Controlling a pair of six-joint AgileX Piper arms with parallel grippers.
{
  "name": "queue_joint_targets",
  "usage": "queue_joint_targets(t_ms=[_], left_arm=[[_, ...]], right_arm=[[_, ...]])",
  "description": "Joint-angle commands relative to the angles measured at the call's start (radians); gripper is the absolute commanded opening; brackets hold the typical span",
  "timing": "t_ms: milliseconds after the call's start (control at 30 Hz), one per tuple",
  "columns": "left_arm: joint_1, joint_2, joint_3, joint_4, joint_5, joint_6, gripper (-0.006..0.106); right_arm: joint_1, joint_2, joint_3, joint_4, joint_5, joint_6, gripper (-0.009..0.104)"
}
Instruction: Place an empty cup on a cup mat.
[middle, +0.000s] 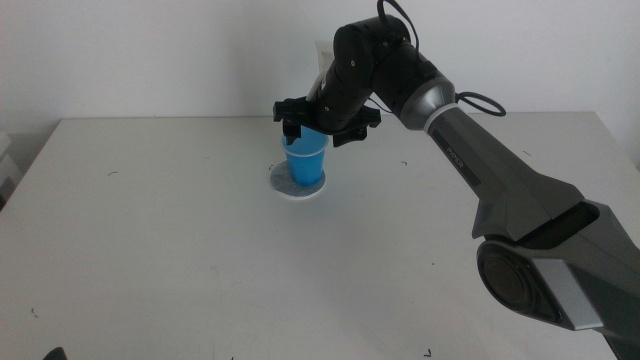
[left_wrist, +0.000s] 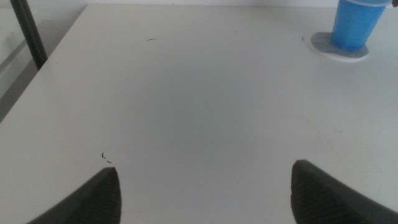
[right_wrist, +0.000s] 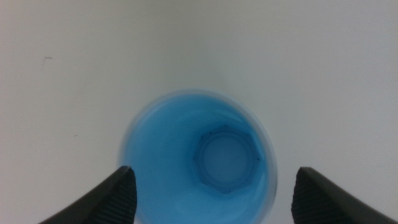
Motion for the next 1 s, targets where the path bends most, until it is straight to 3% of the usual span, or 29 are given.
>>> queue_joint_targets(t_ms=[0, 167, 567, 867, 967], left_arm=[[0.001, -0.012, -0.006, 0.0, -0.067, -0.011, 0.105], [0.001, -0.012, -0.006, 0.0, -0.067, -0.011, 0.105], [0.001, -0.009, -0.006, 0.0, -0.067, -0.011, 0.105], [0.001, -0.009, -0.006, 0.0, -0.067, -0.011, 0.105], [0.001, -0.009, -0.006, 0.0, -0.067, -0.011, 0.105]], right_arm=[[0.002, -0.079, -0.079, -0.008, -0.002, -0.005, 0.064], [0.002, -0.079, -0.214, -0.007, 0.079, -0.038, 0.064], [0.002, -0.209, -0.207, 0.061, 0.081, -0.105, 0.064], [0.0, -0.384, -0.033, 0.077, 0.081, -0.136, 0.064], [0.0, -0.472, 0.086, 0.045, 0.081, -0.145, 0.064]])
